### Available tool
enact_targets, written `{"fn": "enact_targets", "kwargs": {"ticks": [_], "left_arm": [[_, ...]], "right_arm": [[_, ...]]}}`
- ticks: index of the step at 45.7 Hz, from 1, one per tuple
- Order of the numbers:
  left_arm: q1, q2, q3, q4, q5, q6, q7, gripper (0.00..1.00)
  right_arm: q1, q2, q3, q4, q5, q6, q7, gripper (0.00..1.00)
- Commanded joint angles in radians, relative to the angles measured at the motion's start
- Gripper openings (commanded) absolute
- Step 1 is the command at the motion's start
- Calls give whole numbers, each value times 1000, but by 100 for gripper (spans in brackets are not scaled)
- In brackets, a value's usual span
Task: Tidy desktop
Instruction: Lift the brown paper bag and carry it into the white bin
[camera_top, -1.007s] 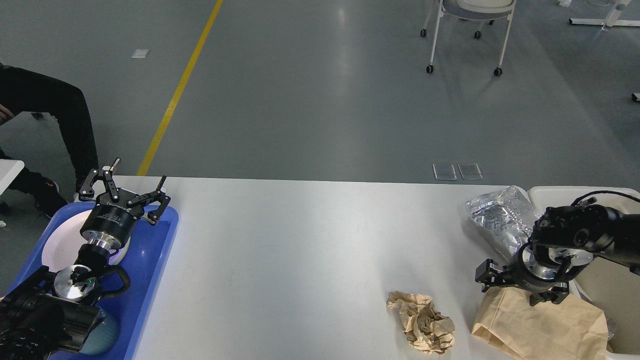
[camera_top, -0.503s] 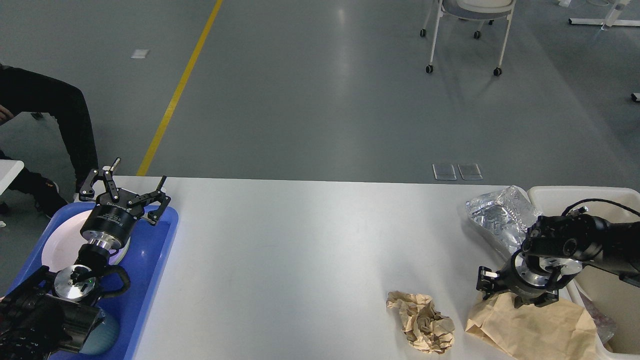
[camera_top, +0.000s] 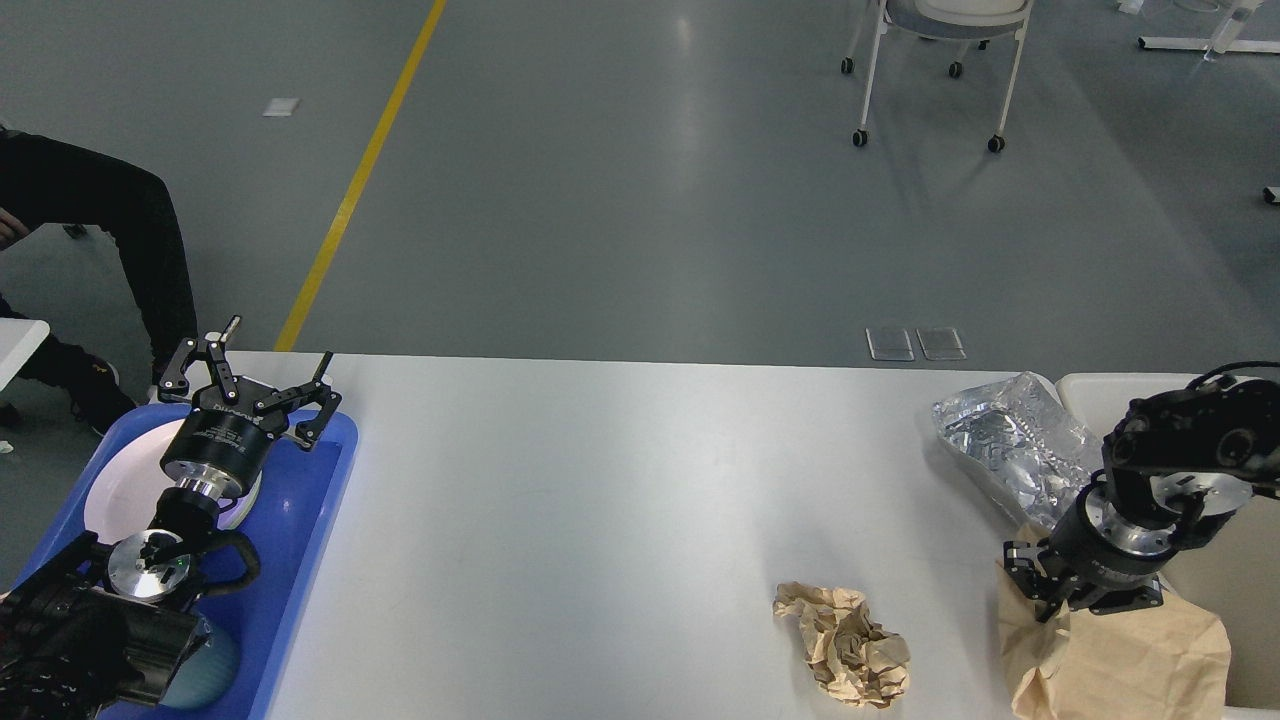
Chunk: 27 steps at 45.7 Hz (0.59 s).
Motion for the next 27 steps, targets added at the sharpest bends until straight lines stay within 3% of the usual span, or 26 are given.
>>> {"fn": "enact_targets", "kwargs": {"ticks": [1,14,18,22,27], "left_arm": [[0,0,0,0,0,0,0,96],[0,0,0,0,0,0,0,96],[0,0,0,0,0,0,0,96],[0,0,0,0,0,0,0,96],[0,0,0,0,0,0,0,96]], "right_arm": [[144,-83,0,95,0,94,0,0],[537,-248,58,133,11,352,2,0],[601,-305,150,124,20,365,3,0],[611,-412,357,112,25,360,2,0],[611,-455,471,98,25,355,2,0]]}}
